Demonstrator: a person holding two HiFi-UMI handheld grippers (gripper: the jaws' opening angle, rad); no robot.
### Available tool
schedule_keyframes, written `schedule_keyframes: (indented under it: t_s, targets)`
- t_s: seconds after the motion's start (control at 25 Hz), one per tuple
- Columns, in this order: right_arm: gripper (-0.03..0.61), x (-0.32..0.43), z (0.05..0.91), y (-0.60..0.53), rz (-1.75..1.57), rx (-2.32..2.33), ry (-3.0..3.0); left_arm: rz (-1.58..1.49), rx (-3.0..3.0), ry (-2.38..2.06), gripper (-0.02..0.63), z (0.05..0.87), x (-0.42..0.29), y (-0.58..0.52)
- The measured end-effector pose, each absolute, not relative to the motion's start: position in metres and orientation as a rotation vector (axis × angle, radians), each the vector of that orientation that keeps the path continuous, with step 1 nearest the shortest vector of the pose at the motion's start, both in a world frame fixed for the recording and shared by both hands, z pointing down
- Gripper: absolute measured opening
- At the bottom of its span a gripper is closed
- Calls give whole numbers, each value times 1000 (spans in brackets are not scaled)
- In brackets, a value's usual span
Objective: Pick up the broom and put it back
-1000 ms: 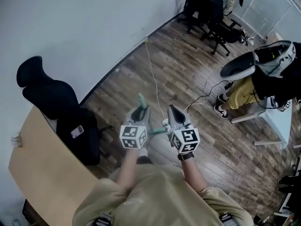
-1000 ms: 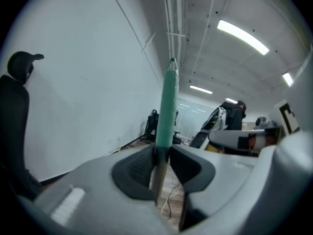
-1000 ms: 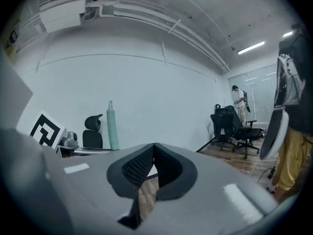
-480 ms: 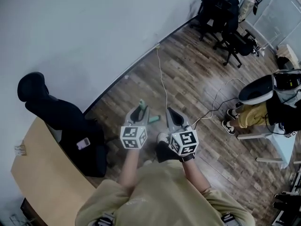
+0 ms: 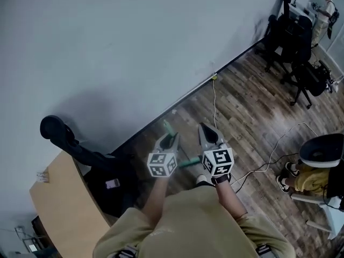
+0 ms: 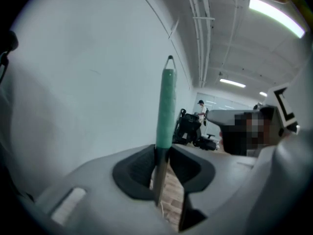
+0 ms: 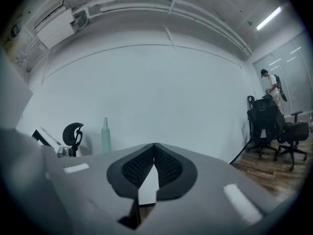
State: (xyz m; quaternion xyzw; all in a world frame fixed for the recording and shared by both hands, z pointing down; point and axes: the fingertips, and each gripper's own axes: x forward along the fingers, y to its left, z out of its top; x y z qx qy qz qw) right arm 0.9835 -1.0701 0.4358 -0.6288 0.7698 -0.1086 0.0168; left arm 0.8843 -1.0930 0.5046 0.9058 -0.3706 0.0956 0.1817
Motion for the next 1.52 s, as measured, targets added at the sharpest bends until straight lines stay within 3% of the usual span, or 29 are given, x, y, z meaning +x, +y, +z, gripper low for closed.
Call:
schedule_keyframes:
  t_s: [0.2, 0.76, 0.88, 1.12, 1.52]
  targets:
    - [5, 1027, 452, -1151, -449, -1927, 2351, 337, 2537, -1135, 91, 512, 898, -1141]
    - [5, 923, 459, -1356, -296, -1805, 2709, 266, 2431, -1182, 91, 551, 828, -1340]
    - [5, 907, 467, -1388, -398, -1795, 2662, 258, 2437, -1169, 91, 559, 818, -1364]
    - [5, 858, 530, -1425, -558, -1680, 2819, 341, 2279, -1219, 95, 640, 777, -1391]
    - [5, 846, 616, -1517, -847, -1505, 3007, 538, 2046, -1262, 100, 739, 776, -1454]
